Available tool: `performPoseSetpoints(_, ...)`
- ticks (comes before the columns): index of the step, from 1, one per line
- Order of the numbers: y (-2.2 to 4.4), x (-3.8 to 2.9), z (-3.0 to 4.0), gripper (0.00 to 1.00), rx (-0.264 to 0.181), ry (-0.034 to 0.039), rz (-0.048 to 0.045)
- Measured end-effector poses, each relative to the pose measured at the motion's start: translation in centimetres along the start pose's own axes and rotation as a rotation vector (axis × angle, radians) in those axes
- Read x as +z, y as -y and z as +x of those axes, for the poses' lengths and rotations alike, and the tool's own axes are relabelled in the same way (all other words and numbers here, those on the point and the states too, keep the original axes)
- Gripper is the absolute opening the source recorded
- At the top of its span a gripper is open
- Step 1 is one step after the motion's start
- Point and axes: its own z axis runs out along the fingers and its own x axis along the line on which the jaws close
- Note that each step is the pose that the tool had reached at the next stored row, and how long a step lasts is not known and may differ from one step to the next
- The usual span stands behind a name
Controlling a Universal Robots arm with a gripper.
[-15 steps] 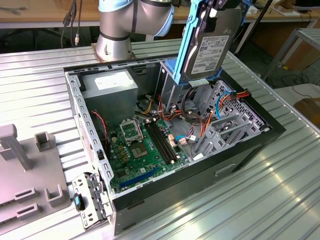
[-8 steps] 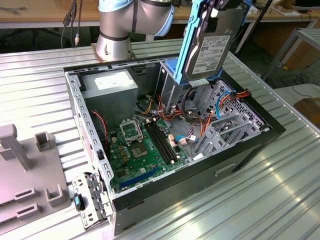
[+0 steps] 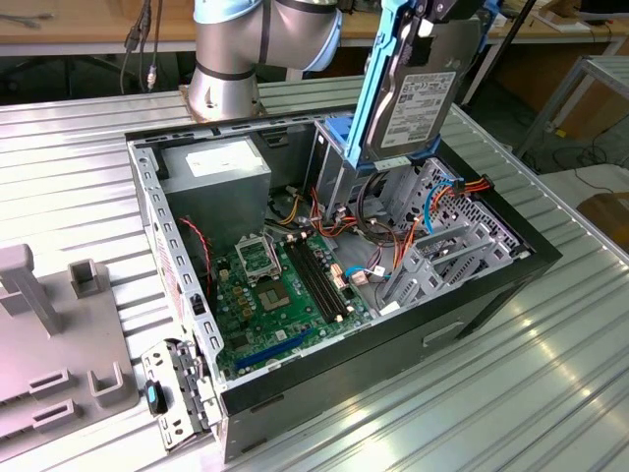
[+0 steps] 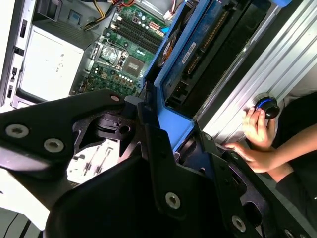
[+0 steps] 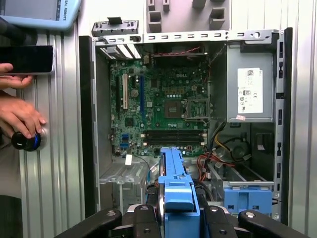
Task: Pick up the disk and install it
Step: 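Insert the disk into the insertion slot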
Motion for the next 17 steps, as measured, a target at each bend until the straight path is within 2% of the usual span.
performPoseSetpoints(5,0.13,0.06,0.11,0.37,0.0,0.0,0.0)
performPoseSetpoints(9,0.61,0.15,0.16,0.37,0.0,-0.0002,0.0)
performPoseSetpoints(17,1.02,0.44,1.26,0.37,0.0,-0.0001,-0.0001)
